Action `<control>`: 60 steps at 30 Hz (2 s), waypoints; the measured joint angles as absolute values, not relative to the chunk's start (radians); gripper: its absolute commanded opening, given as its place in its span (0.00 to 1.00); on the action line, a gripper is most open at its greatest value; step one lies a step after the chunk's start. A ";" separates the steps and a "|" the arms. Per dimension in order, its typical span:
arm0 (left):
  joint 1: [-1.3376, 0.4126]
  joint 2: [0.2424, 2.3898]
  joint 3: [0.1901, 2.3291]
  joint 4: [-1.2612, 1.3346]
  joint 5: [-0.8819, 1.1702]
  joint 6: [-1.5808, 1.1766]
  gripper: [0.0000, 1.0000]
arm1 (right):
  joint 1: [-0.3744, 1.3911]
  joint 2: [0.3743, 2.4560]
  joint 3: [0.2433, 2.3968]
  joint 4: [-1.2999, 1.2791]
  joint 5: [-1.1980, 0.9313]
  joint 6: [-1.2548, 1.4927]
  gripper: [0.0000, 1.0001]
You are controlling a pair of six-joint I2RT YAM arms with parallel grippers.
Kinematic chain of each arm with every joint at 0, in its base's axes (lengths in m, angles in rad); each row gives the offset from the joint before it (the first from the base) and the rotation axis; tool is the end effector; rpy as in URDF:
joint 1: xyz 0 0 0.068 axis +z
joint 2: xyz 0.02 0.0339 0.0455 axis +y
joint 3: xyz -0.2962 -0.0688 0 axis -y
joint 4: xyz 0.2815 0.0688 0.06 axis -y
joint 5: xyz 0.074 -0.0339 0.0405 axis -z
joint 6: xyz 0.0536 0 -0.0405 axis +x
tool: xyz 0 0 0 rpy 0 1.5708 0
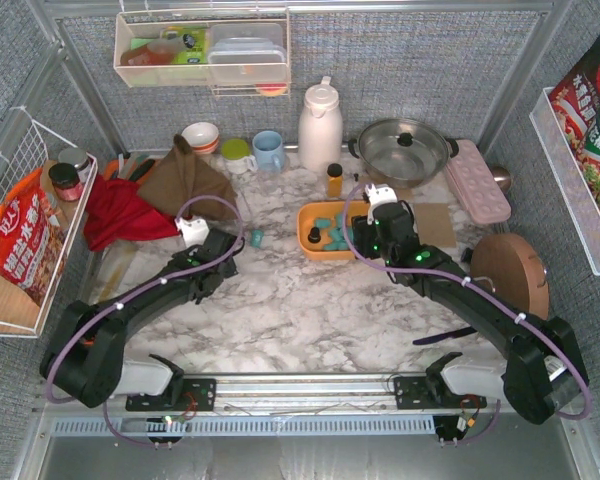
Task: Mix the coffee capsules in the storage basket
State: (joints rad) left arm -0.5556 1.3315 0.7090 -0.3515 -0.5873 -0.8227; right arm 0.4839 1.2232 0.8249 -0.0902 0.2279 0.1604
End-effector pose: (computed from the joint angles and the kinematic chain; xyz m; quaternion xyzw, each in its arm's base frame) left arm 0.2537 -0.1225 0.1878 -0.2062 0.8954 0.0346 0.3931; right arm 0.2830 0.1350 0.2789 -0.0793 0.8499 0.0696 0.5163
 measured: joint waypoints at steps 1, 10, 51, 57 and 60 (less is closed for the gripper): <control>-0.546 1.339 0.707 -0.332 -0.571 -0.811 0.88 | 0.484 1.224 0.825 -0.090 0.228 0.160 0.59; -0.534 1.390 0.725 -0.182 -0.496 -0.762 0.87 | 0.483 1.240 0.833 -0.096 0.228 0.160 0.59; -0.482 1.295 0.580 0.120 -0.181 -0.412 0.39 | 0.484 1.246 0.890 -0.146 0.170 0.177 0.59; -0.524 1.085 0.440 0.343 0.020 -0.281 0.39 | 0.487 1.238 0.940 -0.176 0.062 0.228 0.60; -0.568 1.037 0.402 0.454 0.093 -0.221 0.38 | 0.495 1.240 0.971 -0.184 -0.005 0.260 0.60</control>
